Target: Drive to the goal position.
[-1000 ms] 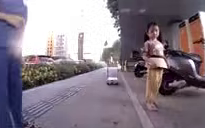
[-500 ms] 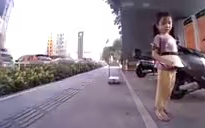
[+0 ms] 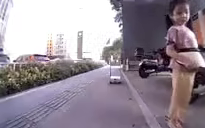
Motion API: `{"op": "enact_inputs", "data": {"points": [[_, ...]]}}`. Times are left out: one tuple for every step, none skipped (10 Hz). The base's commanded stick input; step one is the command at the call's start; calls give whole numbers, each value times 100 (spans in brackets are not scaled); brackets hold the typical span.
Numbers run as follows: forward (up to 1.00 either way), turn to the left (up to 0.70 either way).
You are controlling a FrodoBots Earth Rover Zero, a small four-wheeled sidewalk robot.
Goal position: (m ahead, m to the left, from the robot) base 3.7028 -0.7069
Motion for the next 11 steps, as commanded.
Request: {"op": "enact_inputs", "data": {"points": [[45,0],[45,0],[45,0],[45,0],[45,0],[45,-20],[45,-27],[45,0],[45,0],[45,0],[45,0]]}}
